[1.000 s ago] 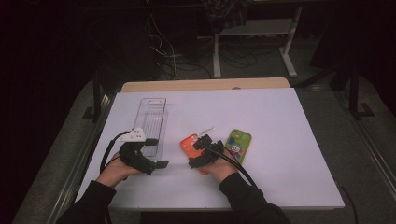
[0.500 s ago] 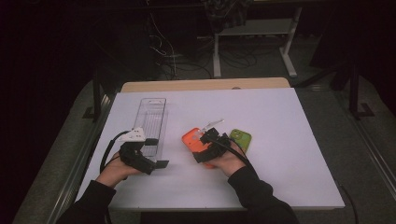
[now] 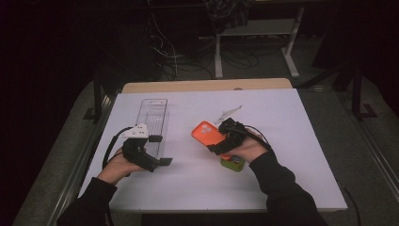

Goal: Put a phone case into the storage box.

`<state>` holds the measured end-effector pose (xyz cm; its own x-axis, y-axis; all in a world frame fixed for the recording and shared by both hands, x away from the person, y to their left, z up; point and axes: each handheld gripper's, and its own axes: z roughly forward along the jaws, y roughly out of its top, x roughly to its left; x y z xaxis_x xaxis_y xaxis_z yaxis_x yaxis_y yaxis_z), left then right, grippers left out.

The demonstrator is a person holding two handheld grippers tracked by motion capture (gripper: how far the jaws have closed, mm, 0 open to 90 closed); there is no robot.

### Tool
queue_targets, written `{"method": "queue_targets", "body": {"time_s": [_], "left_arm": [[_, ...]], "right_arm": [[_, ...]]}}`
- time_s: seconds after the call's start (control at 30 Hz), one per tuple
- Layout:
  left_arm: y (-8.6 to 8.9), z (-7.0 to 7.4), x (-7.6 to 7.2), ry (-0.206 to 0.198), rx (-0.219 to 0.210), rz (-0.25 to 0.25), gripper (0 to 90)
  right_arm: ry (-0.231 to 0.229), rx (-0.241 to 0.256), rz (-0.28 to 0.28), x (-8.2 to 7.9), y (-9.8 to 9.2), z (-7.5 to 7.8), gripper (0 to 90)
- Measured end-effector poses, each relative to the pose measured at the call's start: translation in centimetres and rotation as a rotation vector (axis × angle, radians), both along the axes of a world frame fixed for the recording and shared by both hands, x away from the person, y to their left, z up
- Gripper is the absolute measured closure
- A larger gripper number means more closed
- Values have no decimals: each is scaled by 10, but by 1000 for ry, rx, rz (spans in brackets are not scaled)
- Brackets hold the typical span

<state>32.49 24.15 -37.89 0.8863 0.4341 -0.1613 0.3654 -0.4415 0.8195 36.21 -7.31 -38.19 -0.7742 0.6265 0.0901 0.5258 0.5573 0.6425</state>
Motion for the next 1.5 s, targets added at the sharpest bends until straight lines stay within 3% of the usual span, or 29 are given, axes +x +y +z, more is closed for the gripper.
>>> {"method": "queue_targets", "body": {"time_s": [0.23, 0.27, 0.33, 0.37, 0.6, 0.8, 0.97, 1.27, 1.37, 1.5], "left_arm": [[-20, 10, 9, -23, 23, -55, 0], [-26, 14, 12, -31, 25, -77, 0], [-30, 15, 14, -41, 34, -92, 0], [-33, 17, 16, -43, 41, -100, 0], [-44, 30, 24, -76, 87, -166, 0], [-52, 41, 29, -96, 90, -236, 0], [-59, 43, 32, -97, 118, -304, 0], [-74, 42, 37, -86, 182, -419, 0], [-77, 39, 38, -80, 226, -445, 0], [-82, 36, 40, -77, 251, -472, 0]], "right_arm": [[-10, 15, 72, 4, -23, 9, 148], [-10, 34, 104, 4, -27, 12, 148], [-7, 33, 119, 4, -29, 13, 148], [-30, 10, 149, 5, -32, 14, 148], [-25, 47, 247, 7, -38, 19, 148], [-65, 25, 397, 5, -29, 23, 148], [-39, 13, 435, 3, -22, 24, 148], [-40, 11, 526, 3, -5, 23, 148], [-39, 18, 558, 2, 1, 22, 148], [-38, 9, 583, 0, 7, 24, 148]]}}
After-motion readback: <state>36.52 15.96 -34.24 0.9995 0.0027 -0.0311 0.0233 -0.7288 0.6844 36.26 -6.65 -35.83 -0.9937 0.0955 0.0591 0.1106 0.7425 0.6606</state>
